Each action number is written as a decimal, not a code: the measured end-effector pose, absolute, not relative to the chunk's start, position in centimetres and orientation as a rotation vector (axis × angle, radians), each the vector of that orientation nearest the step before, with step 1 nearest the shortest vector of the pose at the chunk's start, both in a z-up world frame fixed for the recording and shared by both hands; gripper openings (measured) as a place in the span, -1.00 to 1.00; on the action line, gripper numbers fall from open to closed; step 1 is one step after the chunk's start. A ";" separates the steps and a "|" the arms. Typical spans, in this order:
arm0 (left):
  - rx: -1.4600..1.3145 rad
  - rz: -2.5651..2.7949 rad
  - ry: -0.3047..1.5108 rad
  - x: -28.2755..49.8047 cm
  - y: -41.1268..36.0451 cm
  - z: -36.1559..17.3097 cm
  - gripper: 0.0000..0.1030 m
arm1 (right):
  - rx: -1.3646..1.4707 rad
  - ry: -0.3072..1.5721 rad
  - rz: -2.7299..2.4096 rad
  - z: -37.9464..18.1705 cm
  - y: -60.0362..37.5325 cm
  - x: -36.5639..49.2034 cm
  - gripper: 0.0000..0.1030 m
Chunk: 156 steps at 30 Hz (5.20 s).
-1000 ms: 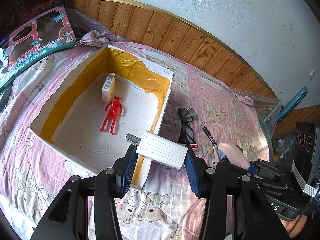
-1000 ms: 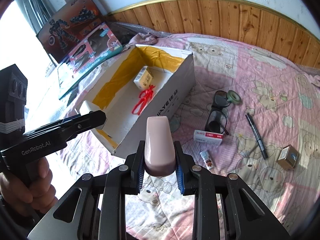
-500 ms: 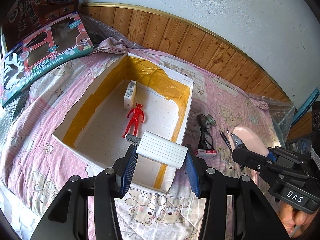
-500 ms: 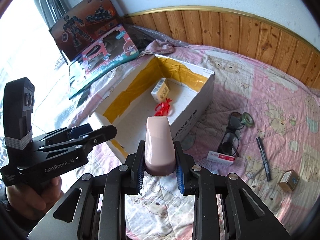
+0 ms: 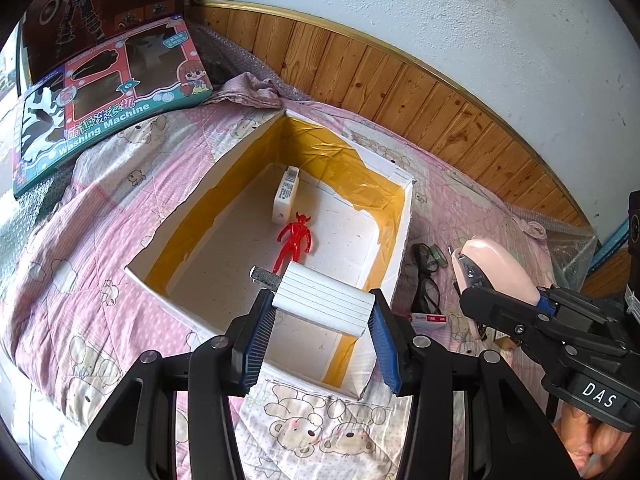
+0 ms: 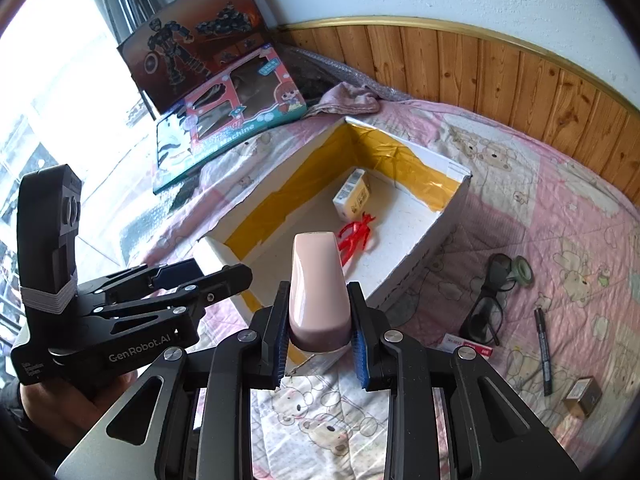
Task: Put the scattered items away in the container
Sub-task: 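Carry the pink stapler and white block with both tools over the cardboard box, then lower and open the right tool releasing the stapler while the left tool releases the white block, then move both tools to the bedspread toward the lighter and red staple box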
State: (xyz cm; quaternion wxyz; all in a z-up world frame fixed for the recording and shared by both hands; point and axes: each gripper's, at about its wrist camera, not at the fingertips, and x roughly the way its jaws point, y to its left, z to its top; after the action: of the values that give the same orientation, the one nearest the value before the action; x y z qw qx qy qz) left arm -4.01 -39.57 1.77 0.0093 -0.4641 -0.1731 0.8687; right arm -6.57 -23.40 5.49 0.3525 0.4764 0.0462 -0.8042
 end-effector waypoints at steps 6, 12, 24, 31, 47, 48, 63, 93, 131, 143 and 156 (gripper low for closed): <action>-1.462 2.718 -0.565 -4.6 -40.4 1.6 -0.06 | 1.227 0.128 -2.070 5.4 -24.4 -7.3 -0.46; -1.465 2.713 -0.572 -5.4 -40.6 1.4 -0.06 | 1.240 0.128 -2.064 4.9 -24.9 -8.1 -0.46; -1.501 2.697 -0.575 -7.7 -41.4 0.4 -0.06 | 1.266 0.114 -2.060 4.1 -25.9 -10.7 -0.46; -1.524 2.691 -0.590 -9.2 -42.4 -0.2 -0.06 | 1.276 0.100 -2.061 3.9 -26.3 -12.2 -0.46; -1.588 2.667 -0.560 -12.9 -43.0 -1.9 -0.06 | 1.322 0.082 -2.040 2.0 -27.2 -16.0 -0.46; -1.594 2.663 -0.559 -13.1 -43.0 -2.1 -0.06 | 1.326 0.081 -2.039 1.9 -27.2 -16.3 -0.46; -1.701 2.608 -0.468 -16.4 -43.1 -4.8 -0.06 | 1.395 0.086 -2.029 -1.1 -27.9 -20.2 -0.46; -1.882 2.528 -0.229 -19.5 -43.1 -9.9 -0.06 | 1.484 0.273 -1.955 -6.4 -31.0 -24.5 -0.46; -1.870 2.569 -0.241 -14.1 -43.0 -6.0 -0.02 | 1.403 0.155 -1.936 -2.1 -27.5 -16.7 -0.60; -1.720 2.637 -0.159 -9.1 -40.0 -1.1 -0.02 | 1.372 0.078 -1.954 -0.2 -24.8 -11.1 -0.60; -1.584 2.608 -0.160 -4.0 -37.4 -0.1 -0.02 | 1.379 -0.031 -2.003 -0.6 -19.2 -6.4 -0.60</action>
State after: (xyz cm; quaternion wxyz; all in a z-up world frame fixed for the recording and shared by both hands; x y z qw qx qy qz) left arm -4.03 -37.36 -0.06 0.0431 -0.5179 -0.0524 0.8527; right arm -6.42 -19.22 -0.58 0.3472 0.5318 -0.0118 -0.7723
